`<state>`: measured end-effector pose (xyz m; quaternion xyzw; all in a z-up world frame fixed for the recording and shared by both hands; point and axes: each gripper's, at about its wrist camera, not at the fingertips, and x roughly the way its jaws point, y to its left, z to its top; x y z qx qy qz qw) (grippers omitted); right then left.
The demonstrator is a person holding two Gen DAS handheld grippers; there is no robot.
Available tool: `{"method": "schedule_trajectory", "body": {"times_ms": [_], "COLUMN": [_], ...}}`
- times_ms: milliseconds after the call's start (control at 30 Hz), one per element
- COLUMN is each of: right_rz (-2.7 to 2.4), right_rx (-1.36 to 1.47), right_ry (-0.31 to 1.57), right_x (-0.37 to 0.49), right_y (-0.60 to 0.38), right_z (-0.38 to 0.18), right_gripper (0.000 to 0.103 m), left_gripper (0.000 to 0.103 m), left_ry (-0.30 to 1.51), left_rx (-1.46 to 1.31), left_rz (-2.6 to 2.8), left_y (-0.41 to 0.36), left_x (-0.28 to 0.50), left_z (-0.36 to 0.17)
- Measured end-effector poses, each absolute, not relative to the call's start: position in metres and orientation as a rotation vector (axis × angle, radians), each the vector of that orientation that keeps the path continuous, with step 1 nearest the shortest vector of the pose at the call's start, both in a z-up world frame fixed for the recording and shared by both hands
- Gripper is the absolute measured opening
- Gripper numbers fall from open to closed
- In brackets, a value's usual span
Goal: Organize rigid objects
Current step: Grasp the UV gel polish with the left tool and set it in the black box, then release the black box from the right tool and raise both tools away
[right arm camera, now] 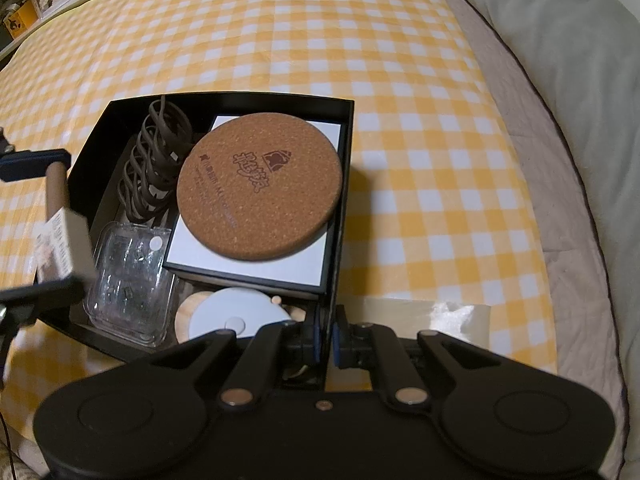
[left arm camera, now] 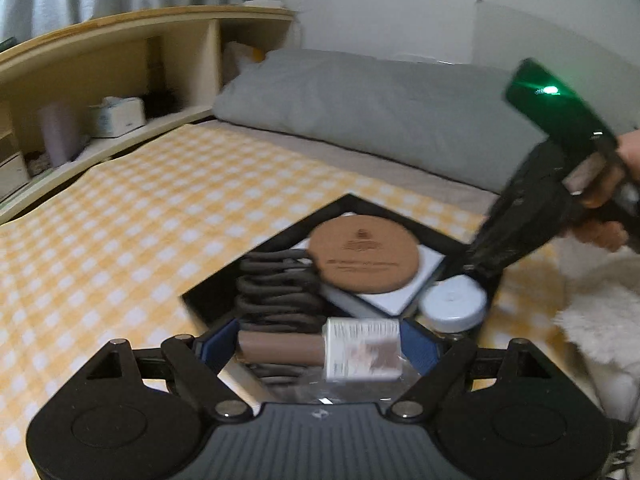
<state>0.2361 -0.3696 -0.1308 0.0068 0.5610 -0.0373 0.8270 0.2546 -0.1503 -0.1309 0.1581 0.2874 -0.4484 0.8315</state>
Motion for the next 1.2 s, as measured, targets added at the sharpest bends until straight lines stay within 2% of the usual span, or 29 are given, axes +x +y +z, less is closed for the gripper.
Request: {"method": "schedule_trajectory", "body": {"times_ms": [33,100,733,867,1100,1133,1200], "right_rz": [-0.079,-0.078,-0.078,-0.078,-0.088,-0.095,-0.107], "right_rx": [0.015,0.014,0.007,0.007,0.008,0.014,0.022], "right_ry": [1.192,1.193,1.194,1.193,1.19,1.191,1.174], "right_x": [0.236,0.236,0.236,0.236,0.235,0.234,0.228], "right_y": [-0.369,-0.369,-0.369,-0.369,-0.368,-0.37,-0.368], "right_z": [-0.131,-0.131,-0.13,-0.131,-0.128,-0.126,-0.118], "right_gripper": [0.008,0.008,0.008,0.008,0.009,0.014,0.018], "left_gripper": [0.087,0.097,0.097,0.102,0.103,0.103,0.103], "left_ry": [0.613,0.618,0.65,0.666,0.71,0.719,0.735], "left_rx": [0.321,0.291,0.279,0.252,0.188,0.173,0.162], "left_rz": [-0.945,-0.939,-1.013,-1.003,-0.91,-0.897,-0.871], "left_y": [-0.148,-0.143,-0.152,-0.151,-0.148,-0.147,-0.145], "left_x": [0.259,0.262,0.248,0.243,0.238,0.238,0.236], "left_z": [-0.132,-0.13,-0.122,-0.118,-0.106,-0.104,-0.1]}}
